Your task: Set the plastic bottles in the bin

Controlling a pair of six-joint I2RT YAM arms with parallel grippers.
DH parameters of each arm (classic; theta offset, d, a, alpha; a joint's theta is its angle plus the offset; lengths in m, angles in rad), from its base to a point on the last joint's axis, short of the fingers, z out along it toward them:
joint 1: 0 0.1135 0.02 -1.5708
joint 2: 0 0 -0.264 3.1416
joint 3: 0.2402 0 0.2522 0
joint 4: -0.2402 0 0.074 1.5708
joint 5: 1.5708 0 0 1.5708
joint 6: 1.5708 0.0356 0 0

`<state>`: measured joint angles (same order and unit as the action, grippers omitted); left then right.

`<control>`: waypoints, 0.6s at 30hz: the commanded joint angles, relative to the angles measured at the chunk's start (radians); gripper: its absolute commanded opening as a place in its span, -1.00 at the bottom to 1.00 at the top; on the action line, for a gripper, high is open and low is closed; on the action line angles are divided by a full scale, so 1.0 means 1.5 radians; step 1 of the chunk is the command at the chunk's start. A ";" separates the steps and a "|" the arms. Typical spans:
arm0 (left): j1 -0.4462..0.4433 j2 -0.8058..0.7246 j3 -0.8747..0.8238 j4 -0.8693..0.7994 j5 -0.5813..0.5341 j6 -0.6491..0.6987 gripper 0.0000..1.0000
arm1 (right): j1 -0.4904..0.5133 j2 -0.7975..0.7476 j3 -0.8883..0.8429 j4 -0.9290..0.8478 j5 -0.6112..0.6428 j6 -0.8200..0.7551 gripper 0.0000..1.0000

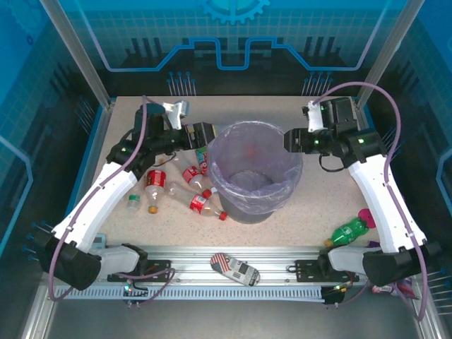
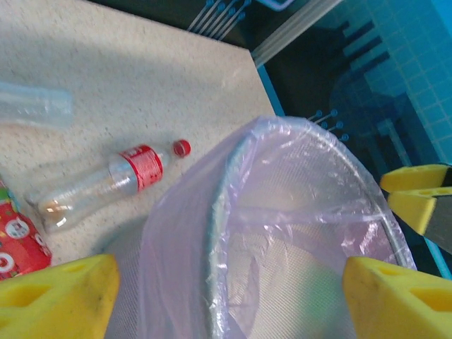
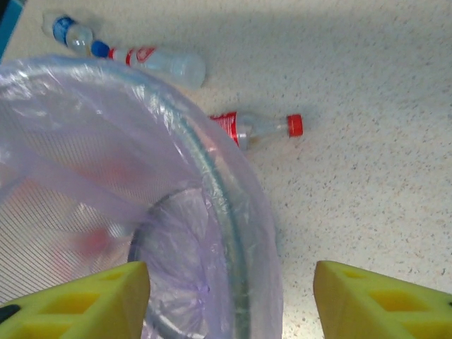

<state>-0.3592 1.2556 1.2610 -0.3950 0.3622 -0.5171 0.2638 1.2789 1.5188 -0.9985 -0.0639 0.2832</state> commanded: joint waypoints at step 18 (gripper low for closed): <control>-0.063 0.110 0.000 0.013 0.028 -0.035 0.24 | 0.008 0.036 0.019 -0.022 0.075 -0.053 -0.63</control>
<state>-0.4347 1.3964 1.2594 -0.4107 0.3904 -0.5522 0.2749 1.3300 1.5188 -1.0302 0.0044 0.2298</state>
